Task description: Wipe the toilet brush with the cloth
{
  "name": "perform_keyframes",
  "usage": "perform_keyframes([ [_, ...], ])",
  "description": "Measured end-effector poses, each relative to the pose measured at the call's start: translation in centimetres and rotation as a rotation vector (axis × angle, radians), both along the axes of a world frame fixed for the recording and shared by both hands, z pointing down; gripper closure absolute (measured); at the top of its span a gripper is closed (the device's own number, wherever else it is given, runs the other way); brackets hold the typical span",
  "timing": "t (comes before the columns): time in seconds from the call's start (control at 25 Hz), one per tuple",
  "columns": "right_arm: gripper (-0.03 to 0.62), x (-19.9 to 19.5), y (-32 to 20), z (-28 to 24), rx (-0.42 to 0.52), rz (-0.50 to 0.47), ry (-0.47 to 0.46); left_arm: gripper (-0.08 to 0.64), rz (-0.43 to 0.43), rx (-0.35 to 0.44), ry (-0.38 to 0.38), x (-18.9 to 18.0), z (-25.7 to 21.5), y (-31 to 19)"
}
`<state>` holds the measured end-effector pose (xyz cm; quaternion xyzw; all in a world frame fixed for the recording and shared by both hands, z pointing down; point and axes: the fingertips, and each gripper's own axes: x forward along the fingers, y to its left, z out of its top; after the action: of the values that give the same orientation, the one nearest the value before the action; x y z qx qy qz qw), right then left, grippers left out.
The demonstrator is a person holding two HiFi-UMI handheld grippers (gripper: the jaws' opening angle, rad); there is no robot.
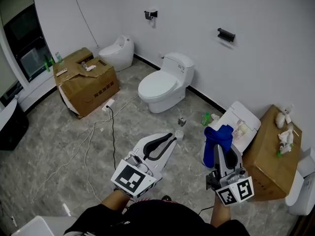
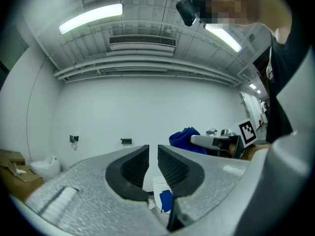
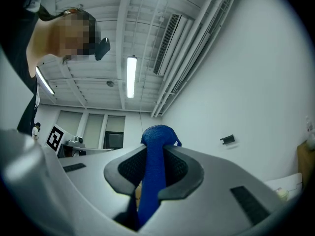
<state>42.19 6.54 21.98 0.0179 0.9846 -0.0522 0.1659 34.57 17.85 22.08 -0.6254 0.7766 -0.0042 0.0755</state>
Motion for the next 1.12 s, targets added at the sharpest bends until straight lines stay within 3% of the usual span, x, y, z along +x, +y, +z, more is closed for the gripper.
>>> perform_keyframes([
  [0.44, 0.528, -3.4, -0.9, 1.0, -0.01, -0.015, 0.031, 0.518, -0.04, 0.008, 0.031, -3.6, 0.4, -0.7],
  [1.12, 0.528, -12.4, -0.6, 1.1, -0.05, 0.123, 0.042, 0.518, 0.068, 0.005, 0.031, -15.3, 0.1, -1.5],
])
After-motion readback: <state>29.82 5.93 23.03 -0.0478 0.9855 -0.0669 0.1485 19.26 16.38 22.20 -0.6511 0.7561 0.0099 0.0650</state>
